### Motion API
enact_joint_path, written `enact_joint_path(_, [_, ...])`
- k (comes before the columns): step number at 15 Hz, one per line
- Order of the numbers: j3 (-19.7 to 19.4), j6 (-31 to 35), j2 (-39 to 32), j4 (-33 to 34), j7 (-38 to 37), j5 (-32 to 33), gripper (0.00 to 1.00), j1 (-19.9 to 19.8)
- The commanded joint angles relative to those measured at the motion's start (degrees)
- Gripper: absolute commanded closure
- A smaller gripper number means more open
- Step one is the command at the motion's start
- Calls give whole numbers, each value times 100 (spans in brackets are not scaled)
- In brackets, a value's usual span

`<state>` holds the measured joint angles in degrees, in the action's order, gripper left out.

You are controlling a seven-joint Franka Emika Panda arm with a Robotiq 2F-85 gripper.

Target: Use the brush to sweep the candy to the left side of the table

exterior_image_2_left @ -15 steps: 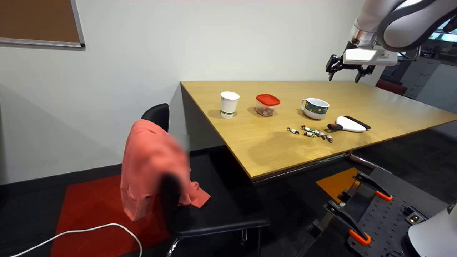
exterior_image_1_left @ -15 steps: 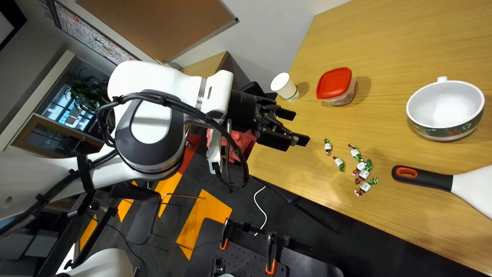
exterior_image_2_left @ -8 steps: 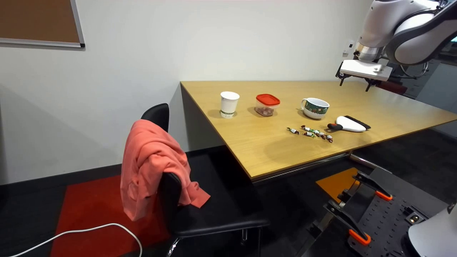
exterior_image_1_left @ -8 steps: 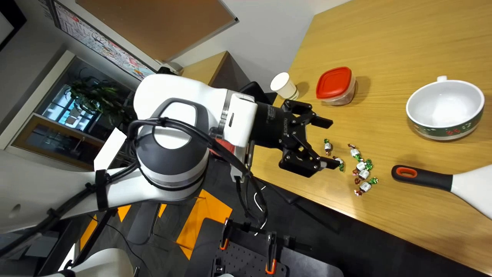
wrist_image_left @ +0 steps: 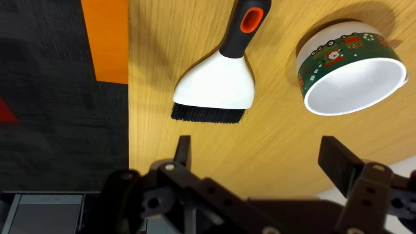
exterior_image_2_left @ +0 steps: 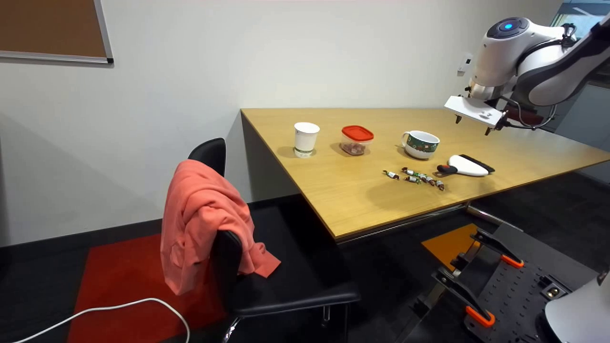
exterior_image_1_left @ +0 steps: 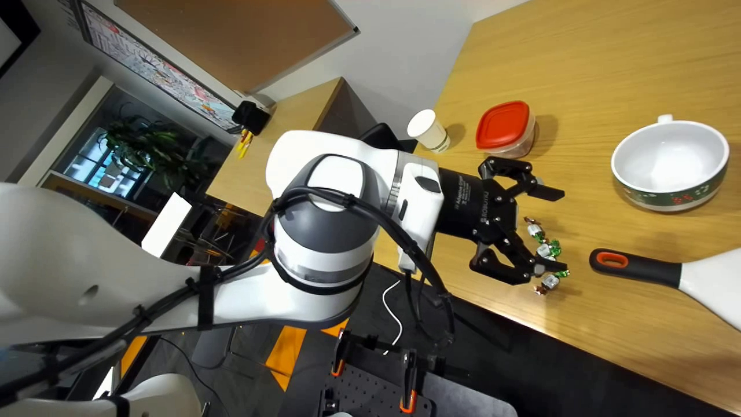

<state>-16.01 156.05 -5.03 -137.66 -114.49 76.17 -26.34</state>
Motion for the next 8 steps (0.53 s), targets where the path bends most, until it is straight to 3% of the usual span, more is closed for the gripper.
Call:
enact_joint_path(1, [-191,9,-27,22,33,-53,0,198])
enact_joint_path(5, [-49,164,-238,204,-242,36,0,23])
enact_joint_path(8, [-74,431,-566,356,-47,-396,0,-92])
